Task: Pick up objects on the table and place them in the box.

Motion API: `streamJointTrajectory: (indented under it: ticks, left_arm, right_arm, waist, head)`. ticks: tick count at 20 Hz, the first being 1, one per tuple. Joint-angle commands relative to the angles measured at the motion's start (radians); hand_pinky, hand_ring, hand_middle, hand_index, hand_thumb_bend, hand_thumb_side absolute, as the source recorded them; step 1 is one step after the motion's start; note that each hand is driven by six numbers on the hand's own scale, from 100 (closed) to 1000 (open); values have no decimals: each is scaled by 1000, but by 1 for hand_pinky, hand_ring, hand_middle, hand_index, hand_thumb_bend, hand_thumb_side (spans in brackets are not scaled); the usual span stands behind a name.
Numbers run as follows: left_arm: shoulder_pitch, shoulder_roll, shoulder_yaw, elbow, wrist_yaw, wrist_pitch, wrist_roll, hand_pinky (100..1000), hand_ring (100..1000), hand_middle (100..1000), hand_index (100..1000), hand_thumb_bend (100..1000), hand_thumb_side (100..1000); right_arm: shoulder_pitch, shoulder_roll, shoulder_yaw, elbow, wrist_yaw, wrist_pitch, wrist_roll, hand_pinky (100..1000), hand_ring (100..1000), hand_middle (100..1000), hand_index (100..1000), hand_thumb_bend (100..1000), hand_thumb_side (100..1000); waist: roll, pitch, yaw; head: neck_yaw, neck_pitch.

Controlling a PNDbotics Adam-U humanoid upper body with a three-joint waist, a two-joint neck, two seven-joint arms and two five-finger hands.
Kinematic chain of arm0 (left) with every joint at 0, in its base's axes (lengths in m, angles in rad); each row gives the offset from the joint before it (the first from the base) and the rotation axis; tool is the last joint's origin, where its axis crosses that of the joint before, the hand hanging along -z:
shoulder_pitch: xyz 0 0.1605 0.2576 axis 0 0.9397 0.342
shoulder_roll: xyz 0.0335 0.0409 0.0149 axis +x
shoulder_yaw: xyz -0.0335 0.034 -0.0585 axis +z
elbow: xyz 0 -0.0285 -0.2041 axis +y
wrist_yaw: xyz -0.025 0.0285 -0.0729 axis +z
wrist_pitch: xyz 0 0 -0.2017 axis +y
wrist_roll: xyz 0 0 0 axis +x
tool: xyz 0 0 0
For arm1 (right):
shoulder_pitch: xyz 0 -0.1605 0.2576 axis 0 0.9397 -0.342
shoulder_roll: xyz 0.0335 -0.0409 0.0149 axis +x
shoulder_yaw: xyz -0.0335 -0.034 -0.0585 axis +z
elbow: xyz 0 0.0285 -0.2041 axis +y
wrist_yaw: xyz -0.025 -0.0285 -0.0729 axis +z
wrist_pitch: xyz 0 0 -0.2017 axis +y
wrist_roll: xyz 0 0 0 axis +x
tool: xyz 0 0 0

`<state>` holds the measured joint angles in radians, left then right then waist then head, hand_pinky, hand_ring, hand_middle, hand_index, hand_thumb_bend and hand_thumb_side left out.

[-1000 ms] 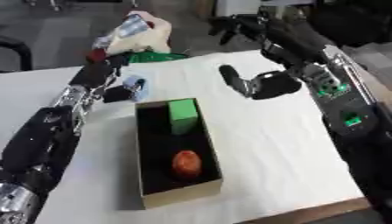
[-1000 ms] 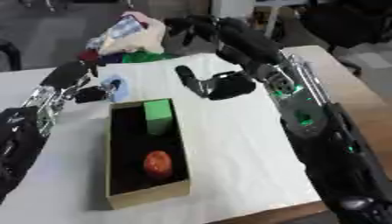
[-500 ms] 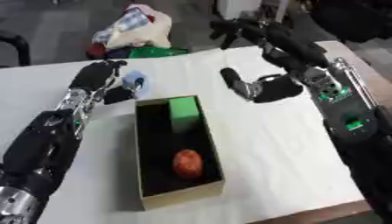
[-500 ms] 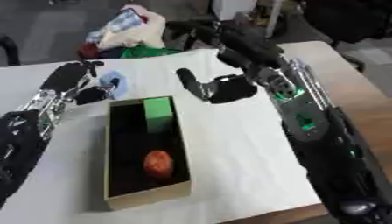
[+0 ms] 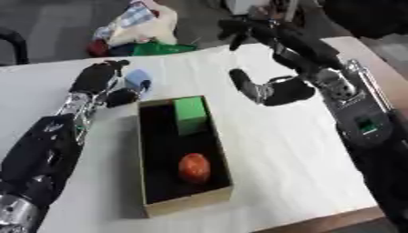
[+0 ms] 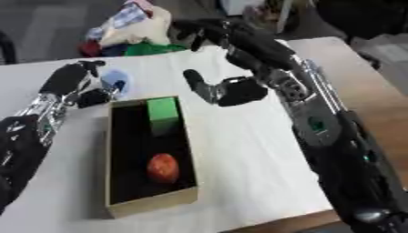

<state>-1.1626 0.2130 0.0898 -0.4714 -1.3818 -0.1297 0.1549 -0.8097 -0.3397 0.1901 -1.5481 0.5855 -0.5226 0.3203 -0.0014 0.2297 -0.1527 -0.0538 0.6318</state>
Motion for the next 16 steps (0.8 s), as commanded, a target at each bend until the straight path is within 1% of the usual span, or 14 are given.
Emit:
streamJointTrajectory:
  ticks: [1, 7, 8, 11, 15, 16]
  left_arm:
    - [-21, 24, -7, -15, -5, -16, -12, 679, 597, 657, 948, 506, 1000]
    - [-19, 23, -10, -17, -12, -44, -57, 679, 600, 658, 947, 551, 1000]
    - [-19, 23, -10, -18, -13, -47, -61, 679, 601, 657, 947, 547, 1000]
    - [-18, 24, -11, -19, -17, -49, -68, 678, 600, 655, 946, 506, 1000]
    - [-13, 23, -11, -17, -22, -47, -68, 675, 594, 639, 939, 478, 1000]
    - [-12, 23, -11, -17, -22, -47, -67, 669, 583, 611, 930, 428, 1000]
  right_arm:
    - [-18, -21, -15, -10, -8, -1, -3, 808, 686, 791, 1000, 100, 674]
    - [-17, -21, -17, -7, -6, -3, -3, 808, 686, 791, 1000, 100, 673]
    - [-17, -21, -17, -6, -5, -3, -4, 808, 686, 791, 1000, 100, 674]
    - [-18, -20, -17, -5, -5, -4, -4, 808, 686, 790, 1000, 100, 675]
    - [-18, -20, -18, -3, -4, -5, -4, 808, 685, 790, 1000, 100, 677]
    - [-18, -20, -18, -2, -5, -5, -4, 808, 685, 790, 1000, 100, 677]
  waist:
    - [-1, -16, -1]
    - [-1, -16, 3]
    - [-1, -16, 3]
    - [-1, -16, 4]
    - [-2, -15, 1]
    - [-2, -14, 0]
  head:
    - [0, -3]
    - [-1, 2]
    - [-1, 2]
    - [-3, 2]
    - [-4, 0]
    - [-5, 0]
